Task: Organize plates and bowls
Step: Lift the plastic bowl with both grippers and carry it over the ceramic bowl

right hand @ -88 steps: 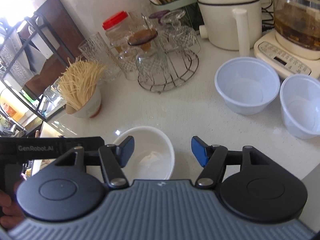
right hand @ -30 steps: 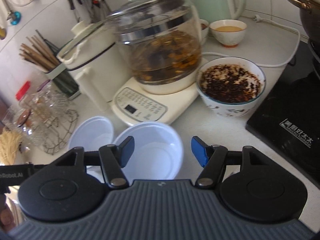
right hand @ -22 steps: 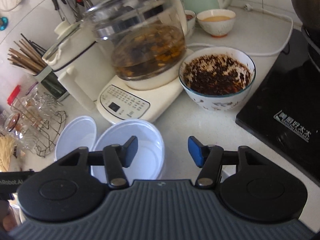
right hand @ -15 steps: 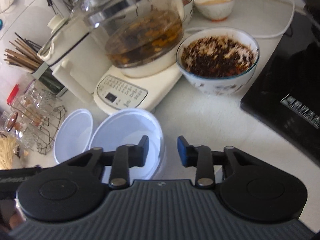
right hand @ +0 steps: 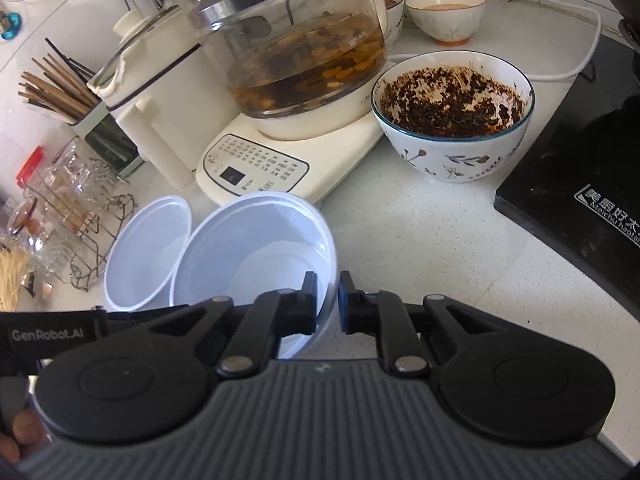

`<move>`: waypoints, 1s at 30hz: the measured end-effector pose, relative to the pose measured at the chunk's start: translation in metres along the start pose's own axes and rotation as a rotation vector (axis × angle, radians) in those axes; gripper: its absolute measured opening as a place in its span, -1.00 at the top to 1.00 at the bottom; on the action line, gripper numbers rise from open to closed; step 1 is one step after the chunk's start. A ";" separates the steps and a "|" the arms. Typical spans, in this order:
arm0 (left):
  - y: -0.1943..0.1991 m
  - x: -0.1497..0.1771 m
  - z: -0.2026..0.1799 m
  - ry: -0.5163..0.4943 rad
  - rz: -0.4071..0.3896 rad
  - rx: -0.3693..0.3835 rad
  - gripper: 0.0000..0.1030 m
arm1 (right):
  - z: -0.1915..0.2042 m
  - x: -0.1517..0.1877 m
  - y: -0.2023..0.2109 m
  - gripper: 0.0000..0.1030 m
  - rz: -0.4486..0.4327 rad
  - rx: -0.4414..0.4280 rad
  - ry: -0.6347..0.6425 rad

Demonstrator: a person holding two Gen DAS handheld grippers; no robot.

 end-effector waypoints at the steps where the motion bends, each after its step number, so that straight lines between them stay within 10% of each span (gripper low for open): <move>1: 0.001 0.001 -0.001 -0.005 0.000 -0.001 0.71 | 0.000 0.001 0.001 0.75 0.002 -0.001 -0.005; 30: 0.147 0.016 -0.010 0.004 -0.149 0.006 0.71 | 0.069 -0.014 0.094 0.76 -0.100 -0.149 0.130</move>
Point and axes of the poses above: each gripper's, at about its wrist camera, not at the fingertips, and y roughly against the way its jaws point, z to its left, x to its underside, the point moved 7 cm from there along -y, roughly the way its jaws point, and after that the axes turned 5 degrees about x, right-handed, at the moved point
